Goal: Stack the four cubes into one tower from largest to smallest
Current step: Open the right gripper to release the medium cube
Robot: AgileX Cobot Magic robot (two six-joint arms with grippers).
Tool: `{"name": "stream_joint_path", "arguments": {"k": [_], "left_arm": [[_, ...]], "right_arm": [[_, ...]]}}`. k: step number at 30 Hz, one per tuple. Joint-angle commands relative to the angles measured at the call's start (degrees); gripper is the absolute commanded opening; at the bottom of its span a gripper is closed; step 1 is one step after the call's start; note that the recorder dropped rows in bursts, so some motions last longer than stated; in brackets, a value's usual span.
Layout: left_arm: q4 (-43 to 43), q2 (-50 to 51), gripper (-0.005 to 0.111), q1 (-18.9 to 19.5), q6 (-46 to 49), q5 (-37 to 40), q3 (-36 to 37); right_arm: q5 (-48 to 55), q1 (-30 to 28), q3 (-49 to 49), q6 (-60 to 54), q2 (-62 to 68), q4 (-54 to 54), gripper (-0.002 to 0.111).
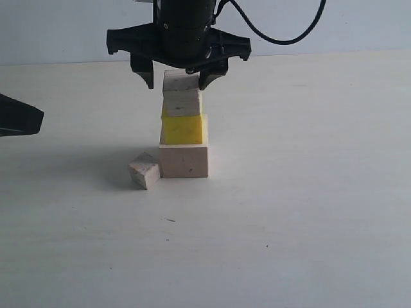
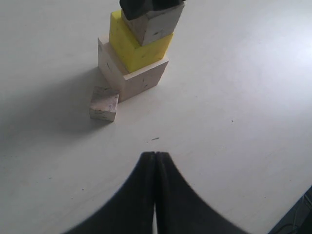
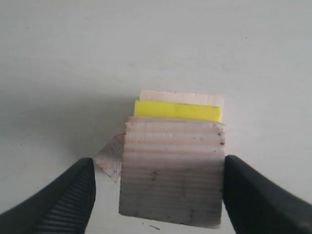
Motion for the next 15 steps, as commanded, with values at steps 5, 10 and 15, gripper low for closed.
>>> {"name": "stream_joint_path", "arguments": {"k": [5, 10, 15], "left_arm": [[-0.63, -0.33, 0.000, -0.38, -0.41, 0.01, 0.22], [-0.63, -0.33, 0.000, -0.38, -0.41, 0.01, 0.22], [-0.52, -0.33, 0.000, -0.38, -0.41, 0.01, 0.22]], "right_arm": [[-0.71, 0.14, -0.48, -0.23, -0.79, -0.26, 0.069], [-0.77, 0.14, -0.75, -0.38, -2.06, -0.72, 0.069], [1.68, 0.14, -0.75, -0.38, -2.71, -1.18, 0.069]]}}
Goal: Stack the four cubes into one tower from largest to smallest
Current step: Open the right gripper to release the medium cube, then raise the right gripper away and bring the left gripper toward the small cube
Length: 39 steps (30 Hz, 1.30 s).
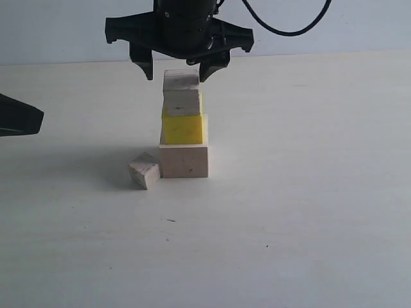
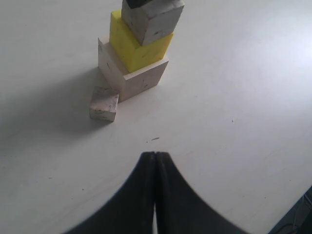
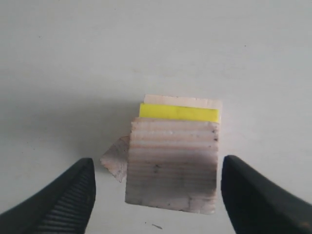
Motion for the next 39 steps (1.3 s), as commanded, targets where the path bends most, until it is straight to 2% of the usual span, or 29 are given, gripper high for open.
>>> {"name": "stream_joint_path", "arguments": {"k": [1, 6, 8, 10, 14, 15, 20, 23, 31, 36, 39], "left_arm": [[-0.52, -0.33, 0.000, -0.38, -0.41, 0.01, 0.22], [-0.52, -0.33, 0.000, -0.38, -0.41, 0.01, 0.22], [-0.52, -0.33, 0.000, -0.38, -0.41, 0.11, 0.22], [-0.52, -0.33, 0.000, -0.38, -0.41, 0.11, 0.22], [-0.52, -0.33, 0.000, -0.38, -0.41, 0.11, 0.22], [-0.52, -0.33, 0.000, -0.38, -0.41, 0.11, 0.22], [0.30, -0.33, 0.000, -0.38, -0.41, -0.28, 0.22], [1.00, -0.33, 0.000, -0.38, -0.41, -2.28, 1.78], [0.81, -0.33, 0.000, -0.38, -0.41, -7.80, 6.37], [0.81, 0.48, 0.000, -0.38, 0.84, -10.17, 6.37], [0.53, 3.45, 0.000, -0.38, 4.92, -11.52, 6.37]], "right_arm": [[1.80, 0.14, -0.63, -0.38, -1.15, -1.18, 0.069], [2.71, 0.14, -0.63, -0.57, -3.80, -4.34, 0.069], [2.71, 0.14, -0.63, -3.04, -5.52, -5.30, 0.064], [2.88, 0.14, -0.63, -6.47, -7.57, -5.30, 0.048], [3.44, 0.14, -0.63, -16.69, -11.94, -4.46, 0.006], [3.74, 0.14, -0.63, -18.78, -13.05, -4.31, 0.000], [5.19, 0.14, -0.28, -21.82, -18.46, -4.21, 0.000], [3.86, 1.57, 4.06, -21.82, -24.07, -4.96, 0.000], [-8.54, 5.48, 30.12, -17.59, -46.77, -4.92, 0.000], [-9.74, 5.74, 44.86, -11.97, -61.37, -4.87, 0.000], [-9.74, 5.74, 51.42, -10.74, -69.54, -4.64, 0.000]]}}
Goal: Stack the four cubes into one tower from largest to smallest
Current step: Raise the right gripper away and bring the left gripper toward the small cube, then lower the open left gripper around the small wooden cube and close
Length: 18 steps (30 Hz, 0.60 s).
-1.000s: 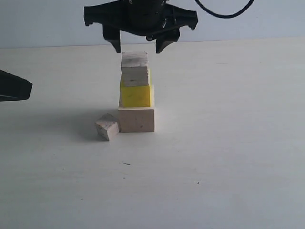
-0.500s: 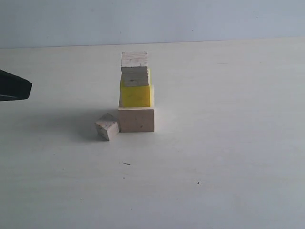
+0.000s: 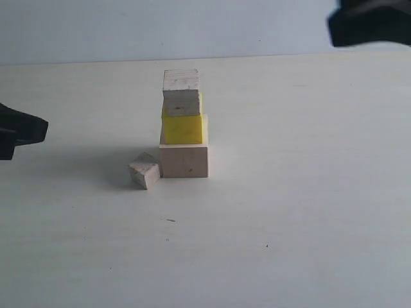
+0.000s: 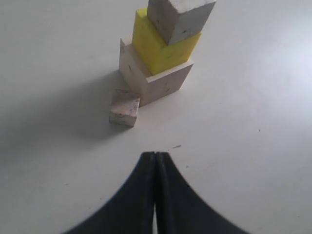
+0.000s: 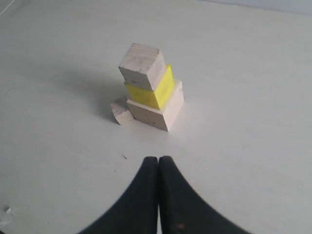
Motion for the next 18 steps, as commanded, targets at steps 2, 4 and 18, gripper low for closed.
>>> {"name": "stream_joint_path", "arguments": {"k": [2, 4, 18], "left_arm": [[-0.97, 5.95, 0.000, -0.38, 6.36, -3.36, 0.18], [-2.43, 9.52, 0.000, -0.38, 10.11, -4.25, 0.18], [-7.60, 32.09, 0.053, -7.92, 18.97, -20.77, -0.15]], "right_arm": [[-1.19, 0.25, 10.73, 2.36, -13.44, -0.20, 0.000], [-1.19, 0.25, 13.04, 2.39, -16.78, -0.20, 0.000], [-0.23, 0.25, 15.80, 2.19, -20.79, -0.60, 0.000]]}}
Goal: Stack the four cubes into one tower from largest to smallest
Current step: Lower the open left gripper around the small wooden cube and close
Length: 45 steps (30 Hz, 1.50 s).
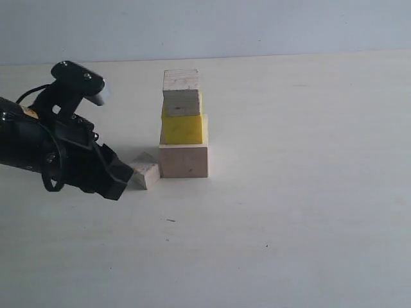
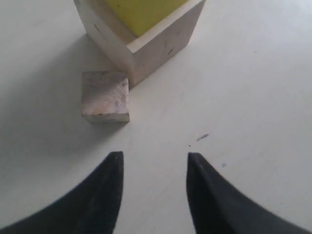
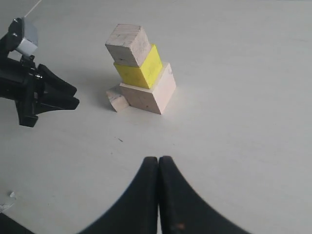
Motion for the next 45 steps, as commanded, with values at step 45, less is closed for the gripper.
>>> {"name": "stream_joint_path", "arguments": {"k": [45], "left_arm": [[-1.93, 15.29, 0.064, -0.79, 0.23, -14.15, -4.41]], "right_arm": [[-2.69, 0.25, 0.29, 0.10, -0.34, -2.53, 0.000]]}}
